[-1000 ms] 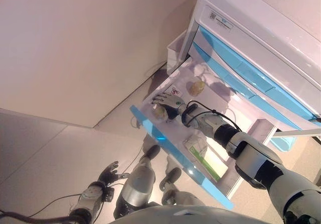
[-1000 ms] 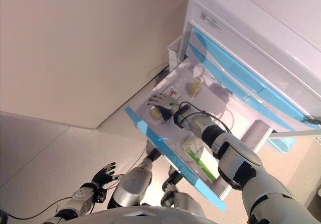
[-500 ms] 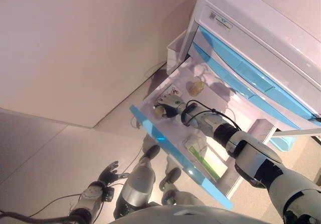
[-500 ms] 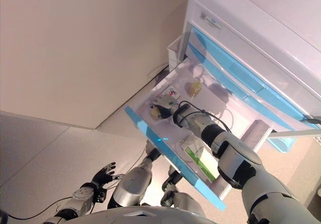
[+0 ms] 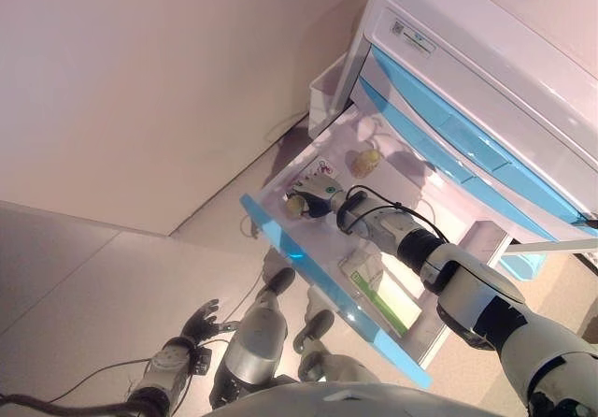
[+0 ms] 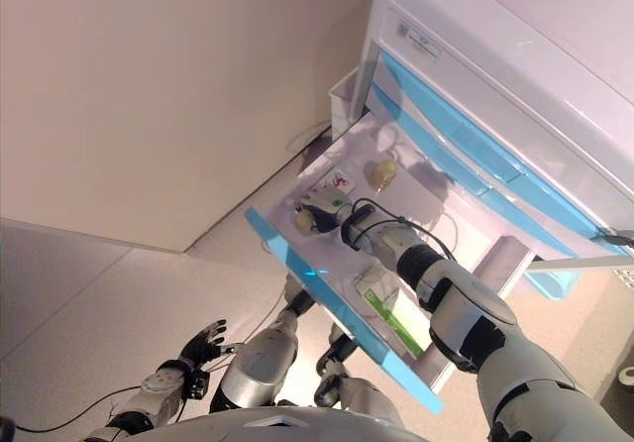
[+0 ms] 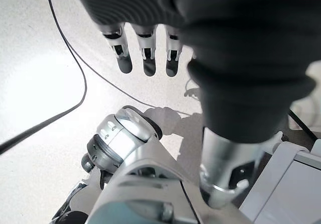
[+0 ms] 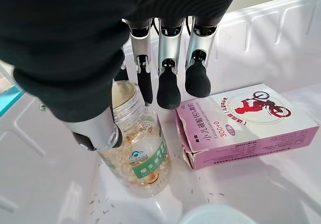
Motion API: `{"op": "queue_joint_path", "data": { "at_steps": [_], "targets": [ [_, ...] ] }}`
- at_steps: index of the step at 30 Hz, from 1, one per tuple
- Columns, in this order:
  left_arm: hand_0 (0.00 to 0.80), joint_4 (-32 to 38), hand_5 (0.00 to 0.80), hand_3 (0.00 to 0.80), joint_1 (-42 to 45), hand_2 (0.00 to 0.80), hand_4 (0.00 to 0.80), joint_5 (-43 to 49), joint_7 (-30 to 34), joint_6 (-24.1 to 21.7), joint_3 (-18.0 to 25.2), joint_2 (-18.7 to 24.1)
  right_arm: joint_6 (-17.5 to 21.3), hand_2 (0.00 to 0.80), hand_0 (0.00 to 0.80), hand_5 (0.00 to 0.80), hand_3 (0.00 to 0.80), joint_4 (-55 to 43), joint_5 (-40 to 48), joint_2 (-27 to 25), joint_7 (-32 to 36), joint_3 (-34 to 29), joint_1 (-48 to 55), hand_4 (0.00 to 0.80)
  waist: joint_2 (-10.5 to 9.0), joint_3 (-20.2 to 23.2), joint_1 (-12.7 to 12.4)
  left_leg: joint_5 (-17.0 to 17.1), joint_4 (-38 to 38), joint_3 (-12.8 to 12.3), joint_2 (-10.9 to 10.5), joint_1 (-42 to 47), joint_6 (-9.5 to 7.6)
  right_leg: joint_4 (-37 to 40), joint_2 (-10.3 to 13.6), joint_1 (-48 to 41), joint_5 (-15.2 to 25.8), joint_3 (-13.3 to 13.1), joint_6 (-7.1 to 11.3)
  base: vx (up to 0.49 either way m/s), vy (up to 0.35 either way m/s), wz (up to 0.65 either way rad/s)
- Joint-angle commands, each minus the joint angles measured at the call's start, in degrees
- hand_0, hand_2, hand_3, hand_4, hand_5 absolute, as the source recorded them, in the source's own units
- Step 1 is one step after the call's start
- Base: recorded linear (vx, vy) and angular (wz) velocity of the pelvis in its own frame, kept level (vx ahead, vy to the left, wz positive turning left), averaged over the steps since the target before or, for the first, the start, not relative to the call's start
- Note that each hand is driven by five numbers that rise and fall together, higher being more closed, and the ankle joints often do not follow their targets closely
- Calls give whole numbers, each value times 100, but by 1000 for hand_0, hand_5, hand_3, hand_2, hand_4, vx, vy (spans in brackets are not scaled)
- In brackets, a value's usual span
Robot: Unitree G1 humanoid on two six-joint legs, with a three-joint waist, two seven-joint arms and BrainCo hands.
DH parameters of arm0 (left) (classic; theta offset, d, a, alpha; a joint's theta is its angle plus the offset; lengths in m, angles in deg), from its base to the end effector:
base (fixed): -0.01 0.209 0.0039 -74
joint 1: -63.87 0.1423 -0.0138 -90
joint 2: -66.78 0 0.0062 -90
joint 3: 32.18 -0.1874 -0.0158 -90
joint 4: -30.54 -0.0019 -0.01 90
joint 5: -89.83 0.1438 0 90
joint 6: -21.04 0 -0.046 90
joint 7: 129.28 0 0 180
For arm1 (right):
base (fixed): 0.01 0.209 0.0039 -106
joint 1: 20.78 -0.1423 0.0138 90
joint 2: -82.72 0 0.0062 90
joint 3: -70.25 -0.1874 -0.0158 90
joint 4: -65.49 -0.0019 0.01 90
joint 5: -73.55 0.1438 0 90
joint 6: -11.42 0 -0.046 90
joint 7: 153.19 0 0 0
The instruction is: Open the drawer and pick up the medicine
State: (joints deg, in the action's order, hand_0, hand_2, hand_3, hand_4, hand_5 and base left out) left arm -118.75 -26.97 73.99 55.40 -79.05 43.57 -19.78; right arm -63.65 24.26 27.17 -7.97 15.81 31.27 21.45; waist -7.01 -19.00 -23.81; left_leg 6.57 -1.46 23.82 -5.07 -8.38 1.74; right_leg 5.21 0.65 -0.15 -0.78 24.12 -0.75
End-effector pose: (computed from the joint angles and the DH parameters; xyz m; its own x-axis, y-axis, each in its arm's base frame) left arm 0.1173 0.2409 -0.1002 0.6477 0.0633 -0.7593 0.0637 0.9886 0.1368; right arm 0.3146 -0.0862 0.0555 0.7186 0.6749 -0.1680 -0.1020 -0.1368 -0.9853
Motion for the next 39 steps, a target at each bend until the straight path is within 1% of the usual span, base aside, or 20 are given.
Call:
{"op": "queue_joint_path", "data": {
  "at_steps": [1, 7, 10, 12, 14, 16, 20, 24, 27, 30, 32, 33, 35, 37, 39],
  "targets": [
    [0, -114, 0, 0, 11, 0, 0, 14, -33, -51, -13, 109, 52, 800, 800, 800, 800, -632, -13, 63, -141, 82, -219, 800, -45, 84, 24, -300, -217, -282, -322, 129, -266, -612, 27, 54, -146, -349, 264, -2, -7, -4],
    [0, -181, 0, 0, 105, 0, 0, 203, -81, -12, 221, 114, 37, 800, 800, 800, 800, -1832, 173, -397, 306, 131, -126, 800, -212, 336, 265, -340, -246, -410, -281, 262, -282, -549, -6, -5, -76, -533, 310, 24, -20, -13],
    [0, -253, 0, 0, 120, 0, 0, 278, -102, 40, 331, 130, 74, 800, 800, 800, 800, -2573, 297, -746, 556, 184, -26, 800, -290, 477, 443, -381, -269, -552, -244, 362, -291, -519, -39, -48, -50, -685, 324, 31, -18, -22],
    [0, -299, 0, 0, 146, 0, 0, 324, -86, 37, 392, 139, 115, 800, 800, 800, 800, -2967, 438, -970, 742, 160, 47, 800, -307, 543, 528, -408, -280, -621, -226, 426, -296, -505, -53, -70, -35, -769, 330, 33, -8, -35],
    [0, -408, 0, 0, 164, 0, 0, 374, -67, 33, 487, 146, 153, 800, 800, 800, 800, -3600, 677, -1295, 1099, 86, 135, 800, -328, 642, 670, -461, -286, -745, -202, 516, -309, -491, -66, -99, -19, -887, 345, 35, -3, -35],
    [0, -469, 0, 0, 173, 0, 0, 413, -72, 34, 550, 136, 107, 800, 800, 800, 800, -4089, 999, -1539, 1440, -18, 201, 800, -336, 708, 756, -497, -293, -833, -186, 581, -320, -480, -78, -120, -9, -977, 354, 33, -1, -34],
    [0, -591, 0, 0, 249, 0, 0, 524, -115, 61, 730, 86, 41, 800, 800, 800, 800, -5387, 1958, -2199, 2513, -504, 510, 800, -350, 891, 1026, -617, -281, -1075, -158, 768, -360, -476, -114, -174, 8, -1263, 371, 43, 8, -36],
    [0, -679, 0, 0, 316, 0, 0, 579, -109, 82, 905, 56, -185, 800, 800, 800, 800, -6322, 2878, -2814, 3486, -1023, 637, 800, -334, 1036, 1269, -709, -233, -1326, -128, 909, -401, -521, -145, -212, -11, -1518, 364, 26, 8, -38],
    [0, -680, 0, 0, 378, 0, 0, 554, -135, 128, 935, 7, -287, 800, 800, 800, 800, -6666, 3572, -3247, 3974, -1394, 536, 800, -305, 1123, 1389, -749, -217, -1455, -121, 996, -411, -537, -166, -249, -22, -1649, 357, 22, 20, -35],
    [0, -714, 0, 0, 508, 0, 0, 547, -135, 135, 970, -40, -734, 800, 800, 800, 800, -6873, 4771, -3708, 4423, -1822, 183, 800, -296, 1251, 1506, -797, -188, -1584, -113, 1081, -407, -519, -182, -299, -21, -1763, 349, 32, 10, -34],
    [0, -738, 0, 0, 530, 0, 0, 540, -113, 148, 982, -52, -855, 800, 800, 800, 800, -6891, 5023, -3789, 4530, -1942, 63, 800, -283, 1298, 1549, -824, -164, -1619, -118, 1108, -408, -516, -188, -314, -23, -1813, 344, 30, 17, -23],
    [0, -757, 0, 0, 541, 0, 0, 564, -86, 161, 998, -65, -846, 800, 800, 800, 800, -6864, 5032, -3825, 4564, -2002, 15, 800, -268, 1326, 1576, -842, -151, -1640, -121, 1137, -409, -519, -187, -330, -29, -1844, 339, 44, 35, -17],
    [0, -789, 0, 0, 597, 0, 0, 547, -70, 156, 982, -104, -948, 800, 800, 800, 800, -6816, 5302, -4014, 4647, -2094, -196, 800, -227, 1385, 1643, -874, -108, -1713, -131, 1180, -417, -516, -192, -361, -26, -1917, 331, 46, 42, -12],
    [0, -839, 0, 0, 623, 0, 0, 509, -61, 142, 953, -143, -1066, 800, 800, 800, 800, -6701, 5378, -4096, 4726, -2170, -371, 800, -185, 1441, 1696, -893, -84, -1763, -138, 1220, -422, -519, -196, -389, -28, -1971, 324, 46, 41, -18],
    [0, -877, 0, 0, 647, 0, 0, 495, -65, 116, 925, -176, -1207, 800, 800, 800, 800, -6568, 5364, -4152, 4665, -2219, -514, 800, -154, 1481, 1731, -898, -82, -1786, -140, 1260, -418, -510, -194, -423, -24, -1997, 321, 49, 30, -9]
  ]
}}
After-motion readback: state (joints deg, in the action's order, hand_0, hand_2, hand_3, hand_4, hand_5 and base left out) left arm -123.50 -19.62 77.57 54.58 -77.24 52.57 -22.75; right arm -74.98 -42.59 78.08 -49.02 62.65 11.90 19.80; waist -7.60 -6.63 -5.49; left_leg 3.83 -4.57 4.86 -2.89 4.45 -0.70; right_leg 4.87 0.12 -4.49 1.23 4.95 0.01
